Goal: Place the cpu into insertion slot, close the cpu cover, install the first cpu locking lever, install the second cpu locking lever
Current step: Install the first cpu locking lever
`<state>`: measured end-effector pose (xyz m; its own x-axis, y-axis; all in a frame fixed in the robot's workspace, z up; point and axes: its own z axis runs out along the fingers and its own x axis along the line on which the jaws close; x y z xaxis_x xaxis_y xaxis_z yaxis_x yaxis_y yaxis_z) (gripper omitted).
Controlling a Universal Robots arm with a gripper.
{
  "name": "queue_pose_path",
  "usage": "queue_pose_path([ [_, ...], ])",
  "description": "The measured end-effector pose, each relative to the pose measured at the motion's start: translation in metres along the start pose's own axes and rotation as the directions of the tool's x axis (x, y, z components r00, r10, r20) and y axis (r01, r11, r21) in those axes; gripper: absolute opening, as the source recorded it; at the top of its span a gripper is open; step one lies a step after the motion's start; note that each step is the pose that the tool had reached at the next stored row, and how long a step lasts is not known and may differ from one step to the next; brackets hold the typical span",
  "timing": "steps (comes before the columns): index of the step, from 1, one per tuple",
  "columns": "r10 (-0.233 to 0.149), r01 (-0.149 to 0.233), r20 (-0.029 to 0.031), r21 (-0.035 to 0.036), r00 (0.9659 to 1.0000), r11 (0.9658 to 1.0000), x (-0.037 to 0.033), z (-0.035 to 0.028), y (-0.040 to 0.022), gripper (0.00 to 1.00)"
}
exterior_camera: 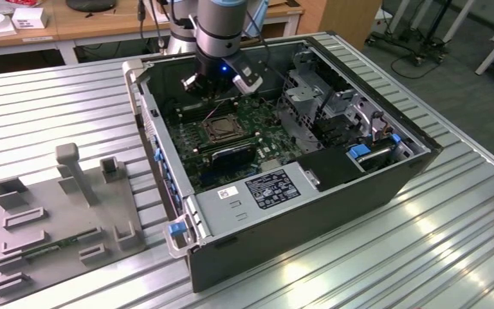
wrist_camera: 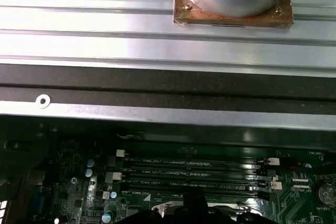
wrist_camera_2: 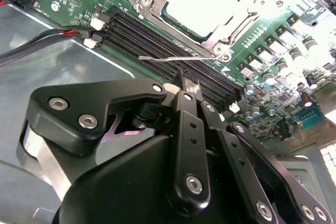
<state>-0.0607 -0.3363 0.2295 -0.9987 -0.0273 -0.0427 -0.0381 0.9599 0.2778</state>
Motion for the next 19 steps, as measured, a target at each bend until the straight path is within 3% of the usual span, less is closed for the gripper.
queue_pose_path([
  [19,0.000,0.000,0.0002,-0.0009,1.0000,1.0000,-0.0052,0.0038,-0.0012,0.11],
])
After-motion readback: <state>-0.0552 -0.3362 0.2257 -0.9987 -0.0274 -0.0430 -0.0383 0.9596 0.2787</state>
